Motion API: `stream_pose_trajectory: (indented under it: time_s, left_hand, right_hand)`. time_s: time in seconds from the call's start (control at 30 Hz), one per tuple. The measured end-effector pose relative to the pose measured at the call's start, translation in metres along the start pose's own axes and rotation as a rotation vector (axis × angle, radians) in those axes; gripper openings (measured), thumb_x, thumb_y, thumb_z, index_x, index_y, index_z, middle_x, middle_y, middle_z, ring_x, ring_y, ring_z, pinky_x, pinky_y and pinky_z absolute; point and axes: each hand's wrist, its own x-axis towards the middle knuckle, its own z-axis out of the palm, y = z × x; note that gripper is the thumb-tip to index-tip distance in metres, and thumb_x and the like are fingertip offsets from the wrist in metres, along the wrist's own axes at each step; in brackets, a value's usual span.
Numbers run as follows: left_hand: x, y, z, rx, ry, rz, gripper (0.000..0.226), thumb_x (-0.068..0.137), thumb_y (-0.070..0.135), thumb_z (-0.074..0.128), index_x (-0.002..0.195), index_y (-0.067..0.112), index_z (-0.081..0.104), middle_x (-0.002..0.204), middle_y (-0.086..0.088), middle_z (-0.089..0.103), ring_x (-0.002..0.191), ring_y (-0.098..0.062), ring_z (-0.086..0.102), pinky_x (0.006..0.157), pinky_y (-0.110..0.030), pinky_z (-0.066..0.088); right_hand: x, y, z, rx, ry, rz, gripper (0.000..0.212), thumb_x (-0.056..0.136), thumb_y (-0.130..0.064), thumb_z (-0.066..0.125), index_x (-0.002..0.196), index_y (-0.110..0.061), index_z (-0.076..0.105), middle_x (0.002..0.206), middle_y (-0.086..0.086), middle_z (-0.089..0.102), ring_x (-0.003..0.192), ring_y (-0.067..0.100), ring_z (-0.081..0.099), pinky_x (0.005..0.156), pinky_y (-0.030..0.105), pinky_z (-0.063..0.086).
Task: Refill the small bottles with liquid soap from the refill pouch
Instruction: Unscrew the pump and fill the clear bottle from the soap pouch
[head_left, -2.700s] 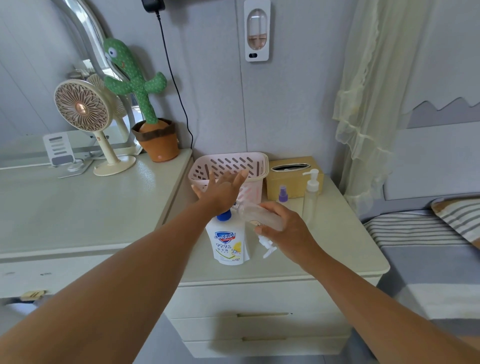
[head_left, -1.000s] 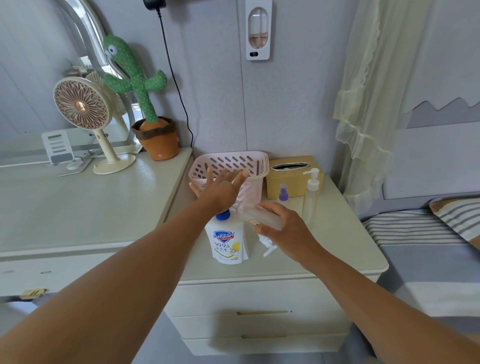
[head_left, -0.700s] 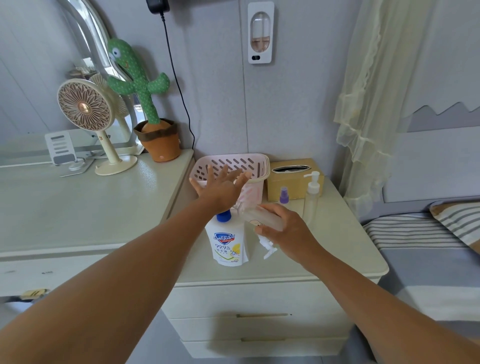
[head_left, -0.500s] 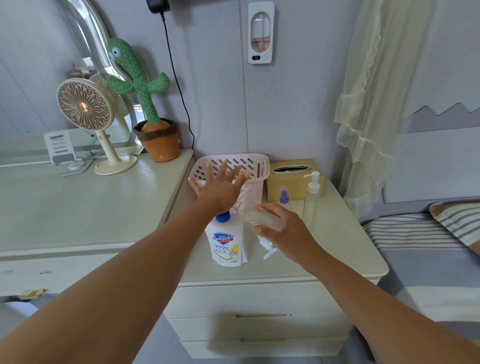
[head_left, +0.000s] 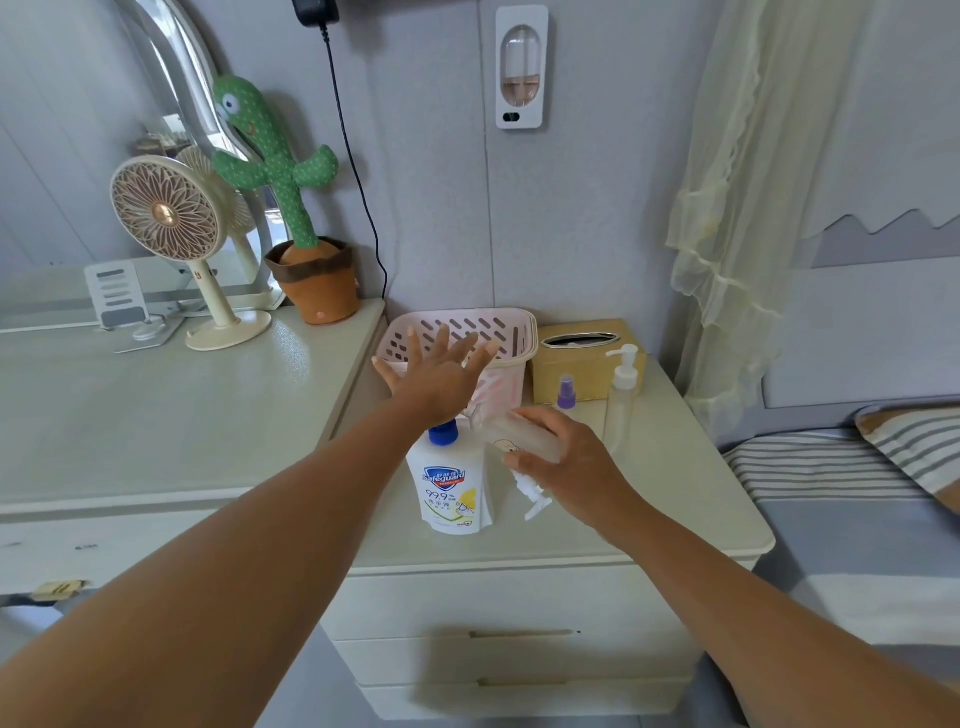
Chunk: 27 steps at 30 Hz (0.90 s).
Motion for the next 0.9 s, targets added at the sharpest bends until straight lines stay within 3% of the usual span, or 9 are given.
stream_pose_trajectory:
  time_s: [0.2, 0.5, 0.9]
  left_hand:
    - [-0.004, -0.003, 0.012, -0.082, -0.011, -0.004, 0.061, 0.093, 0.066, 0.005, 0.149, 0.044, 0.015, 0.161, 0.007, -0.003, 0.145, -0.025, -0.018, 0.105, -0.065, -0.019]
    - [0.002, -0.002, -0.003, 0.014, -0.023, 0.000, 0.058, 0.096, 0.063, 0.008, 0.150, 0.043, 0.009, 0.160, 0.004, -0.008, 0.145, -0.029, -0.019, 0.104, -0.070, -0.017]
    - [-0.005, 0.000, 0.002, -0.037, -0.051, -0.006, 0.060, 0.093, 0.067, 0.005, 0.148, 0.045, 0.014, 0.161, 0.005, -0.005, 0.145, -0.026, -0.018, 0.103, -0.067, -0.019]
  right_hand:
    - [-0.003, 0.007, 0.004, 0.003, -0.005, 0.009, 0.040, 0.083, -0.028, 0.070, 0.119, -0.033, 0.053, 0.099, -0.022, 0.053, 0.096, 0.005, 0.054, 0.072, 0.013, 0.042]
    - [0.000, -0.003, 0.001, 0.015, -0.005, 0.006, 0.043, 0.083, -0.031, 0.071, 0.121, -0.031, 0.053, 0.103, -0.017, 0.056, 0.097, 0.009, 0.055, 0.079, 0.026, 0.052]
    - [-0.003, 0.003, 0.005, 0.045, 0.002, 0.033, 0.041, 0.082, -0.027, 0.071, 0.119, -0.032, 0.054, 0.101, -0.016, 0.056, 0.095, 0.010, 0.056, 0.072, 0.023, 0.046]
